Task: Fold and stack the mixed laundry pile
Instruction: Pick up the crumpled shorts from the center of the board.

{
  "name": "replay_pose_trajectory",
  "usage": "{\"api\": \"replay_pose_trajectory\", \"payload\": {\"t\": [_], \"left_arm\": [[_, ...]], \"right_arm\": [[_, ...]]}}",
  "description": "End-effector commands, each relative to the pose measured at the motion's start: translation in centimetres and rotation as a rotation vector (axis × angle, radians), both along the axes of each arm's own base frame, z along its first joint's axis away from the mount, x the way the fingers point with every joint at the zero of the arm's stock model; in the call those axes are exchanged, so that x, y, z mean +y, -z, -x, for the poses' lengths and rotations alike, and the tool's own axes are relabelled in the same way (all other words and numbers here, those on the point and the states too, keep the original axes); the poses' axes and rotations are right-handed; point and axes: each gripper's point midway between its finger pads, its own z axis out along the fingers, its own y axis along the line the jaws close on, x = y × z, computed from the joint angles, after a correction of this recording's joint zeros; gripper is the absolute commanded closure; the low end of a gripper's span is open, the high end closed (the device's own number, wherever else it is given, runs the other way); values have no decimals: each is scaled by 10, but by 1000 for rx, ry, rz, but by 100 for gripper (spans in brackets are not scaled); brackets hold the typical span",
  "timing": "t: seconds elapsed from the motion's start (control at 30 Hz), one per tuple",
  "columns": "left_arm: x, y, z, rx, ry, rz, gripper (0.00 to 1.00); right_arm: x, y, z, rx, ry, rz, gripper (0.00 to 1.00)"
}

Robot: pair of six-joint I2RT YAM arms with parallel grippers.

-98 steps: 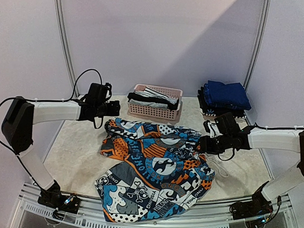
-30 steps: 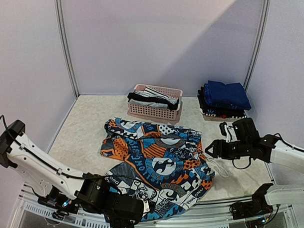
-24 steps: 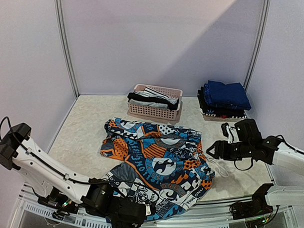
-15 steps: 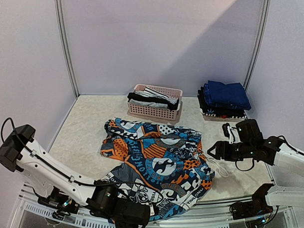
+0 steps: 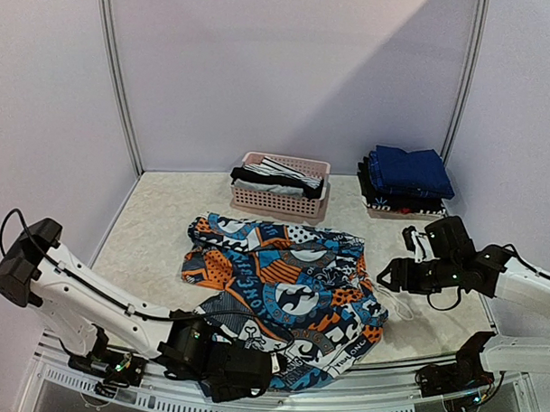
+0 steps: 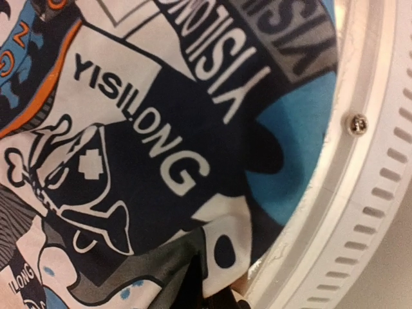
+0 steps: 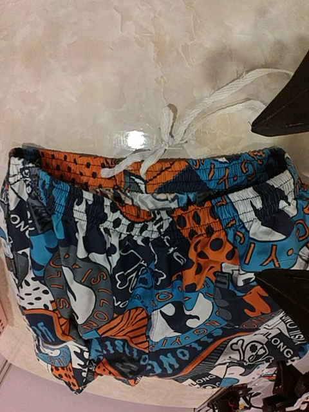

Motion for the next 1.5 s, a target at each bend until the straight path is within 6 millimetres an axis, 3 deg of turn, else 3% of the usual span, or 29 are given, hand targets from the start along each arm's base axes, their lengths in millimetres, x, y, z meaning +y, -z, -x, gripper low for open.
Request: {"api": "replay_pose_trajectory", "payload": {"t": [0.0, 0.17, 0.53, 0.77, 1.2, 1.47], "left_arm": [[6, -12, -23, -51, -38, 22, 100], [13, -14, -41, -68, -91, 42, 100], [23, -21, -56, -58, -141, 112, 100], [23, -16, -58, -41, -143, 107, 100], [20, -8, -58, -22, -143, 101, 100], [22, -5, -56, -12, -150, 97, 100]], "right_arm": [[3, -10, -2, 4, 13, -18, 27], [18, -5, 8, 102, 3, -101, 22], [9, 35, 58, 392, -13, -58, 14], [9, 56, 73, 486, -48, -39, 14], [17, 86, 69, 520, -81, -37, 29], [37, 80, 66, 523, -128, -136, 33]]}}
